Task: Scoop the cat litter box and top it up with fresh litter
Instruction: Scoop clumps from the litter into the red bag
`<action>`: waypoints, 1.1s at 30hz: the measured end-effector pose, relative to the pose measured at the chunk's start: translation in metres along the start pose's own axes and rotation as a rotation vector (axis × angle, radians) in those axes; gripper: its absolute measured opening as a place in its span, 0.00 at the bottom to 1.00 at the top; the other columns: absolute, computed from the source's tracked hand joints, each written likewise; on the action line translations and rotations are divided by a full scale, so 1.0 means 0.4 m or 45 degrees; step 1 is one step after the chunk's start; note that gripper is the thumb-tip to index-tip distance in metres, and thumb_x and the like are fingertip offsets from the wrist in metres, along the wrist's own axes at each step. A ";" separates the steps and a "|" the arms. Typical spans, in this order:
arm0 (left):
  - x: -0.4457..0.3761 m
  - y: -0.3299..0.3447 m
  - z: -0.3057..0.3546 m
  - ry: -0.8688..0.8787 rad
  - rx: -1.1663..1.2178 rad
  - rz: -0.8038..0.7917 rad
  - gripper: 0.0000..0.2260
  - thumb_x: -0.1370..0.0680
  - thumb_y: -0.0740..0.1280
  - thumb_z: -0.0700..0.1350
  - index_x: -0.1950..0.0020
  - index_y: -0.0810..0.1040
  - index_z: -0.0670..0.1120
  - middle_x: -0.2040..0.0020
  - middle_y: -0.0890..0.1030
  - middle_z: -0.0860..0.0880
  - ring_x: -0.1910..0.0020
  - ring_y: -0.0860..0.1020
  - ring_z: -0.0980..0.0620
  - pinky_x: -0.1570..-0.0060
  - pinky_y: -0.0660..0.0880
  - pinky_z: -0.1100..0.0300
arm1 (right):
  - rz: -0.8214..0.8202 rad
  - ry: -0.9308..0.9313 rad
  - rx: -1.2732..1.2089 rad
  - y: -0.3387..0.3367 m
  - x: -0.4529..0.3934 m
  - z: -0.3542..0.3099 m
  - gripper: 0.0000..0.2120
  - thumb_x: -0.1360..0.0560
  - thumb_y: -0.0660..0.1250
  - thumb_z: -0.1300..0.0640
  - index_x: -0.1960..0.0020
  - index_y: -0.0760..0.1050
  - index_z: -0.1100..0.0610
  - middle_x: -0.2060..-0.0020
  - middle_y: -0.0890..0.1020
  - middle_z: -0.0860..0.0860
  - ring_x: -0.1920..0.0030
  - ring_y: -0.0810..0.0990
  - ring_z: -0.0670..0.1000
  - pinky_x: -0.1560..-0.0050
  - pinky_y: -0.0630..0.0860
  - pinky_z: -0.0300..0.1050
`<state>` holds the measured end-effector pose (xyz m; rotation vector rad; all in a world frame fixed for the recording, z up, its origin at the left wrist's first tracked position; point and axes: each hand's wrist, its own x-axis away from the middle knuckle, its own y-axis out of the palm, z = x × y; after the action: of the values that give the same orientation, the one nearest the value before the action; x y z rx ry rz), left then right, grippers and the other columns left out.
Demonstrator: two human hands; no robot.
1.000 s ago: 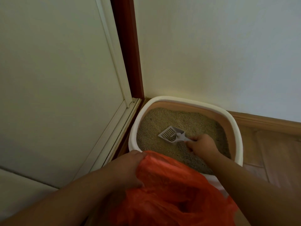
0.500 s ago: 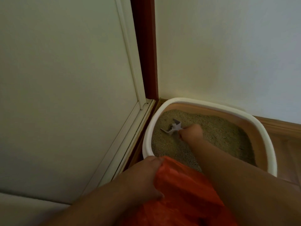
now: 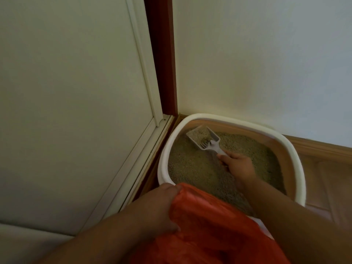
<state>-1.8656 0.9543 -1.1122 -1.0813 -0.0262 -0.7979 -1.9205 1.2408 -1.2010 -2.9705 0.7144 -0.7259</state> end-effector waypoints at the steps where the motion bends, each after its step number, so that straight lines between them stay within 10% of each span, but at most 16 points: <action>1: 0.001 0.005 0.005 0.006 -0.001 -0.011 0.43 0.33 0.80 0.54 0.24 0.62 0.63 0.29 0.67 0.61 0.32 0.70 0.60 0.30 0.69 0.60 | -0.004 -0.018 0.041 -0.030 0.015 -0.013 0.15 0.25 0.75 0.60 0.39 0.82 0.57 0.55 0.87 0.57 0.61 0.79 0.52 0.57 0.79 0.46; 33: 0.038 0.069 0.177 0.153 -0.352 -0.138 0.45 0.28 0.77 0.54 0.18 0.54 0.55 0.23 0.64 0.54 0.25 0.64 0.56 0.30 0.61 0.65 | 0.114 -0.149 0.279 -0.517 0.324 -0.073 0.11 0.27 0.77 0.57 0.46 0.86 0.48 0.59 0.87 0.55 0.64 0.78 0.50 0.65 0.73 0.44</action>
<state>-1.8136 1.0080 -1.0923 -1.2986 0.1313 -0.9834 -1.7420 1.3736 -1.0961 -2.7379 0.7054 -0.5786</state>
